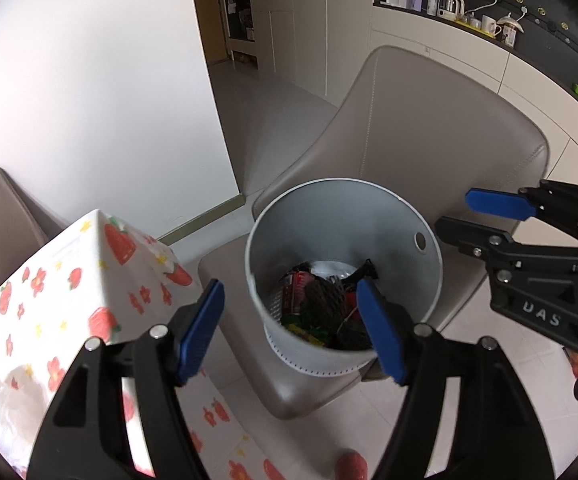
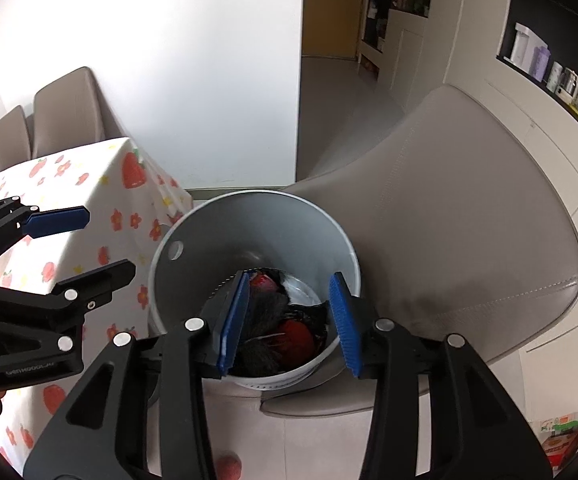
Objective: Collect trash
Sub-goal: 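Move both tools back over the table toward the receipt and plastic tray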
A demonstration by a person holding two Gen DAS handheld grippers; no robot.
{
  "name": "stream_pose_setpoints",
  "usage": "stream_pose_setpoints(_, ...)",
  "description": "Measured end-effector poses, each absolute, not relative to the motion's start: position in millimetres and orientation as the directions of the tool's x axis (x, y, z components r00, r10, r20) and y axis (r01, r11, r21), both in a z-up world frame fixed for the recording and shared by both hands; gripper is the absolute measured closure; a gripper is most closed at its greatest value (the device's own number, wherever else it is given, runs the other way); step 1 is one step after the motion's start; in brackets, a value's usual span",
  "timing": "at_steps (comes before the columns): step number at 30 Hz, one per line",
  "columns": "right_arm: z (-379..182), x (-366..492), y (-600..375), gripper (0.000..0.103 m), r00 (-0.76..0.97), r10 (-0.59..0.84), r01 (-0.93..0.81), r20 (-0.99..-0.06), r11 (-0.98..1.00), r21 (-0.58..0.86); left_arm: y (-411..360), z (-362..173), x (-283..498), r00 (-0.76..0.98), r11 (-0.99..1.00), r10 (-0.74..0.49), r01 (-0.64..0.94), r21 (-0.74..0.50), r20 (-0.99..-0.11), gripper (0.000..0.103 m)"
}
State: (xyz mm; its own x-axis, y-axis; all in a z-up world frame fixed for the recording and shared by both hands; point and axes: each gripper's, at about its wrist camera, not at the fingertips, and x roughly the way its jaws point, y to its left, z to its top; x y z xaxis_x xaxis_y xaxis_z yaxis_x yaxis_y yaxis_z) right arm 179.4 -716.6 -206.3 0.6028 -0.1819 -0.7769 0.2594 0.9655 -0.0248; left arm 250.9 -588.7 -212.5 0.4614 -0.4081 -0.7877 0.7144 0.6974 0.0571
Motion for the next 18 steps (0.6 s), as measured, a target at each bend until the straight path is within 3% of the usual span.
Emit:
stream_pose_setpoints(8,-174.6,175.8,-636.5,0.063,0.649,-0.135,0.138,-0.749,0.989,-0.059,-509.4,-186.5,236.1,0.514,0.76,-0.407,0.649,0.032,-0.755,0.034)
stream_pose_setpoints(18,-147.1,188.7,-484.3,0.063,0.687,0.004,-0.061,-0.726,0.997,-0.052,-337.3,-157.7,216.4,0.617,0.885,-0.295,0.464,0.035,-0.73,0.034)
